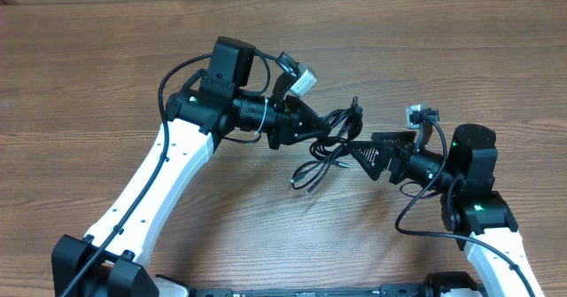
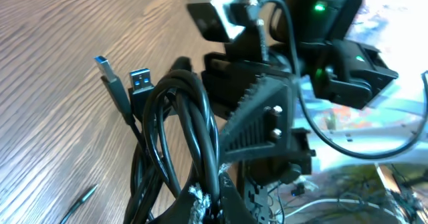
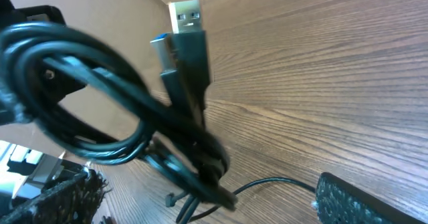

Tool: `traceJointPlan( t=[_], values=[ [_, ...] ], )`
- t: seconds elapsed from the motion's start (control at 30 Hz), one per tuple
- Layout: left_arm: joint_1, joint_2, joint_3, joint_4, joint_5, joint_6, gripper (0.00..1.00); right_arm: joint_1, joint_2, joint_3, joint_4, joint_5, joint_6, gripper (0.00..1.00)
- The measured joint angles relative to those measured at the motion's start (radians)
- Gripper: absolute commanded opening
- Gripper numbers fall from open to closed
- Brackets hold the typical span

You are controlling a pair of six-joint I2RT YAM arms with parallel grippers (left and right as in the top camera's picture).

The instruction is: Untangle cables

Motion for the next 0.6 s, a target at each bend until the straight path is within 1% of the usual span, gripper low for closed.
traceJointPlan(
  t=[0.03,0.1,0.17,0.33,0.37,0.4,0.5,0.6],
  values=[
    [0.000,0.000,0.000,0.000,0.016,0.013,0.04,0.000,0.000,0.000,0.000,0.000,0.000,0.94],
    [0.000,0.000,0.000,0.000,0.057,0.039,0.04,0.000,0.000,0.000,0.000,0.000,-0.001,0.93],
    [0.000,0.000,0.000,0.000,0.087,0.058,0.04,0.000,0.000,0.000,0.000,0.000,0.000,0.89],
    [0.000,0.000,0.000,0.000,0.107,0.064,0.04,0.000,0.000,0.000,0.000,-0.026,-0.028,0.86],
    [0.000,0.000,0.000,0.000,0.111,0.065,0.04,0.000,0.000,0.000,0.000,-0.036,-0.038,0.83],
    [0.000,0.000,0.000,0.000,0.113,0.065,0.04,0.000,0.000,0.000,0.000,-0.045,-0.050,0.79],
    [0.000,0.000,0.000,0.017,0.113,0.064,0.04,0.000,0.000,0.000,0.000,-0.090,-0.091,0.79],
    [0.000,0.000,0.000,0.094,0.126,0.064,0.04,0.000,0.000,0.000,0.000,-0.165,-0.151,0.79]
  ],
)
